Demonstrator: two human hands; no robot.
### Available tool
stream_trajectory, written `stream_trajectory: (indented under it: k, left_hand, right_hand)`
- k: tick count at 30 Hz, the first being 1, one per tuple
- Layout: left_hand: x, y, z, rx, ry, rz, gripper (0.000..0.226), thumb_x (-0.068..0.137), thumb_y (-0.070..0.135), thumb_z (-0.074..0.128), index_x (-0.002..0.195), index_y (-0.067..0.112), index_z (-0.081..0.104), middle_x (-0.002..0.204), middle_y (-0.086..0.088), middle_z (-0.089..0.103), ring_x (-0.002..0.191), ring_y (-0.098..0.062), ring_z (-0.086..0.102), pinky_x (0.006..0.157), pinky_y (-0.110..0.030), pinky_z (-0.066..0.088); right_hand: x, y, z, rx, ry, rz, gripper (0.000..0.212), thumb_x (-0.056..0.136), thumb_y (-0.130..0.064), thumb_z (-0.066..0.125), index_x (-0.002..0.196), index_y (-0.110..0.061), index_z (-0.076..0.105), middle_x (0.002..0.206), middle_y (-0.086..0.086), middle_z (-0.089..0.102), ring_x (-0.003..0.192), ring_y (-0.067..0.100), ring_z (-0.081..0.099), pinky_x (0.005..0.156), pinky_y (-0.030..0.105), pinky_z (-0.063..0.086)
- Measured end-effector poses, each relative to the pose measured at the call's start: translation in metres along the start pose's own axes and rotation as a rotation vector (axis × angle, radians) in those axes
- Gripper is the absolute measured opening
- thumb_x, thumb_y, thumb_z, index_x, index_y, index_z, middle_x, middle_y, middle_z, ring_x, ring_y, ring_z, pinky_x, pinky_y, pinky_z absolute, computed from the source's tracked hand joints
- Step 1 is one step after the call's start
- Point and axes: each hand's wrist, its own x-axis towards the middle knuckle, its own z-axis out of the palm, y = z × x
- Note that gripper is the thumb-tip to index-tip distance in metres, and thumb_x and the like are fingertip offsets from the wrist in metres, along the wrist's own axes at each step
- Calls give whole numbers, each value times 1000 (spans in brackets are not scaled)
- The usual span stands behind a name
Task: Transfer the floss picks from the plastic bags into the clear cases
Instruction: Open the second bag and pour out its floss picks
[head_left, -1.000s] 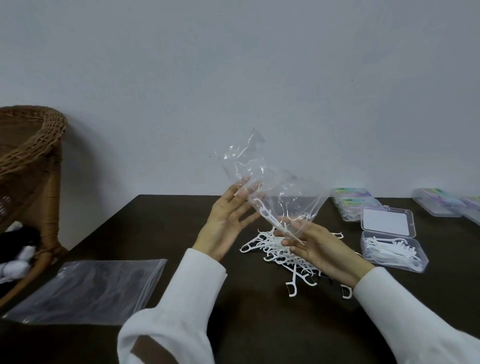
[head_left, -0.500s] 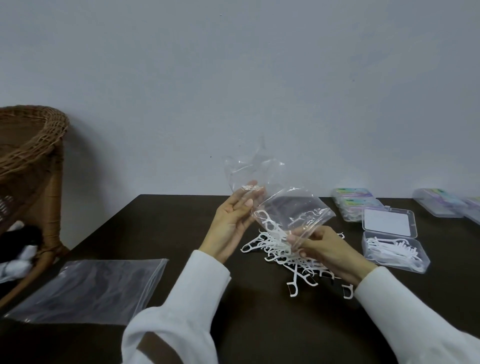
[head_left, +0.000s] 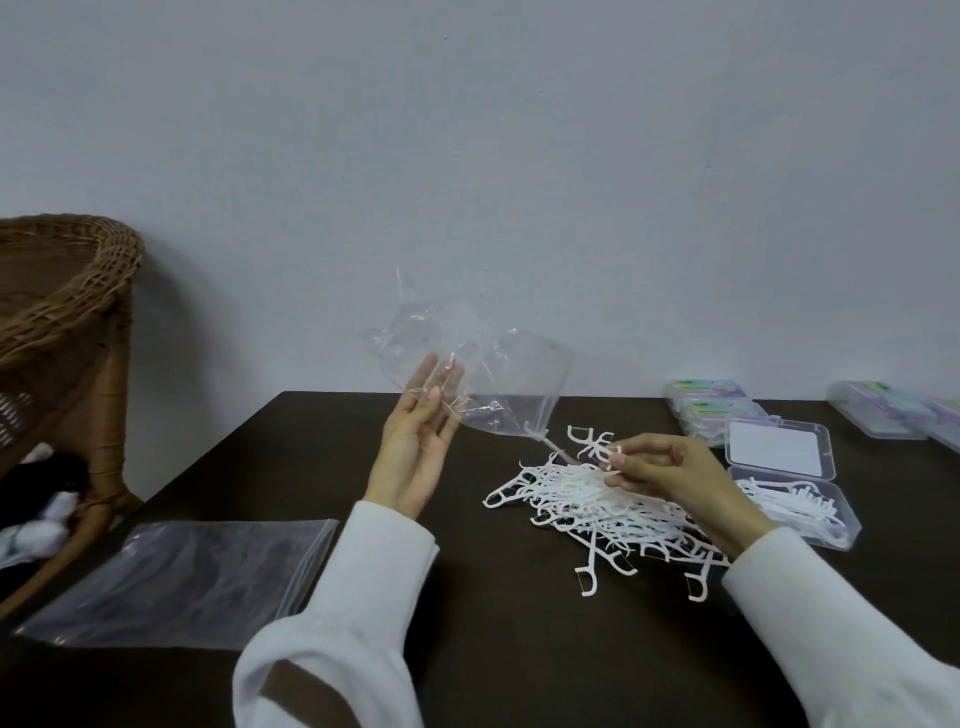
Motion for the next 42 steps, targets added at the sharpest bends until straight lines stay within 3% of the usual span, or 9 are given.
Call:
stream_trajectory:
  k: [6,12,17,21,25,30,33,36,42]
  left_hand:
    - [1,-1,-6,-55,59,-21,33,97,-1,36,118,16,56,119,-1,63,101,-7,66,91,-26,50]
    - [-4,-18,2,-87,94,-88,32,94,-6,39,117,10,56,112,-2,65,94,-8,68,85,-23,53]
    - [-12,-33,13,-80,68,-183,28,90,-9,44,106,9,59,100,-6,70,88,-13,70,76,-23,57]
    - [-18,-38,23,23,-7,-259,24,82,-1,54,102,10,60,96,-3,72,88,-12,69,74,-26,58]
    - [-17,-34,24,64,-42,-253,44,75,18,59,118,13,56,111,-5,67,103,-18,63,88,-35,54]
    - [-10,-23,13,5,49,-226,47,79,37,56,121,18,55,120,-8,65,115,-21,58,93,-38,47]
    - [-8,-25,8,167,36,-206,34,80,36,57,109,20,61,110,-2,69,105,-17,63,88,-32,48]
    - [-9,-29,6,304,65,-147,10,87,20,59,96,19,64,87,4,69,82,-9,61,73,-19,47]
    - [-9,-27,2,551,101,2,30,87,-2,58,108,19,57,89,-3,66,59,-2,57,65,-18,46]
  right_hand:
    - [4,7,-8,-467,14,-166,14,73,-13,77,83,-21,72,85,-8,73,79,0,67,71,8,48]
    - [2,6,1,-439,38,-266,13,76,-23,73,89,-24,71,96,-11,72,91,-4,64,77,6,45]
    - [-2,7,14,-280,-54,-284,41,65,-43,78,99,-25,64,117,-12,61,110,3,57,92,20,43]
    - [3,13,18,-326,40,-323,15,77,-29,69,86,-18,67,122,-7,57,103,13,59,83,25,45]
    - [3,11,14,-268,35,-348,25,80,-30,62,94,-9,66,99,1,69,85,8,65,76,22,47]
    - [3,12,7,-261,33,-336,28,79,-39,58,88,-14,64,78,2,68,81,18,64,86,34,46]
    - [4,12,7,-238,58,-337,21,83,-32,57,94,-14,62,80,-3,67,75,7,63,78,28,45]
    - [3,12,7,-210,164,-356,9,86,-22,59,95,-23,59,92,-3,64,76,11,61,74,25,46]
    - [4,12,3,-174,293,-375,15,87,-21,60,100,-27,56,98,-10,61,81,6,61,81,29,48]
